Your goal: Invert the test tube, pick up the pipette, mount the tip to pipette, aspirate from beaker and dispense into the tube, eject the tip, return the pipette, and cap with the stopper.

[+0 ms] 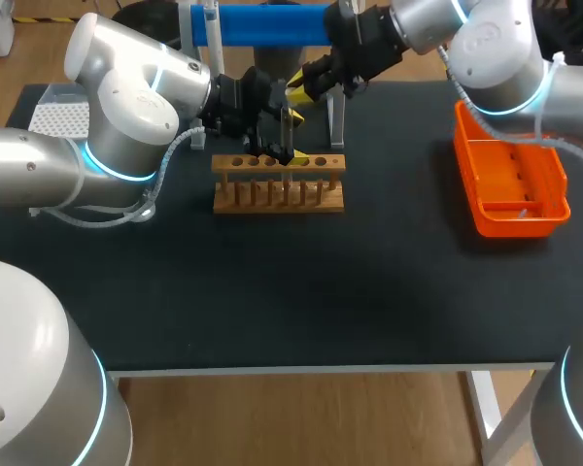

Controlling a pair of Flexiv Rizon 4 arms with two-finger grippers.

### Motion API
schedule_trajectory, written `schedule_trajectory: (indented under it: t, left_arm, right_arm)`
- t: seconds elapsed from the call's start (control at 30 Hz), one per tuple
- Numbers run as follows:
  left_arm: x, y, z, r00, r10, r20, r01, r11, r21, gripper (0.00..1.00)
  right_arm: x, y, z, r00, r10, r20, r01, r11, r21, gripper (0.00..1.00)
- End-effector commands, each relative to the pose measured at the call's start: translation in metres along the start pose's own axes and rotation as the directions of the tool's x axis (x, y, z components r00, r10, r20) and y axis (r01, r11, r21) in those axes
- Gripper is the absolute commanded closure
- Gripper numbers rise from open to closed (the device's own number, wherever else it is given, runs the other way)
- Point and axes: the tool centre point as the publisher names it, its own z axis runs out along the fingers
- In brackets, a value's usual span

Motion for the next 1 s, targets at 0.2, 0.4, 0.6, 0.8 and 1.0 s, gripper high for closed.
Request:
schedule_trajectory:
  t: [0.2,0.4,0.6,0.8,1.0]
  left_arm:
    - [-0.001,0.0,-0.001,1.0,0.0,-0.005,0.0,1.0,-0.002,0.0]
    - [-0.001,0.0,-0.001,1.0,0.0,-0.005,0.0,1.0,-0.002,0.0]
    - [-0.001,0.0,-0.001,1.0,0.0,-0.005,0.0,1.0,-0.002,0.0]
    - [-0.001,0.0,-0.001,1.0,0.0,-0.005,0.0,1.0,-0.002,0.0]
    - [-0.001,0.0,-0.001,1.0,0.0,-0.005,0.0,1.0,-0.002,0.0]
  right_arm:
    - [-0.001,-0.001,0.003,1.0,0.002,-0.003,-0.002,1.0,0.001,1.0]
    - [0.0,-0.004,0.006,1.0,0.004,-0.008,-0.004,1.0,0.0,1.0]
    - [0.001,-0.006,0.008,1.0,0.005,-0.01,-0.005,1.0,-0.001,1.0]
    - [0.001,-0.008,0.01,1.0,0.006,-0.012,-0.006,1.0,-0.001,1.0]
    - [0.001,-0.009,0.011,1.0,0.008,-0.014,-0.008,1.0,-0.001,1.0]
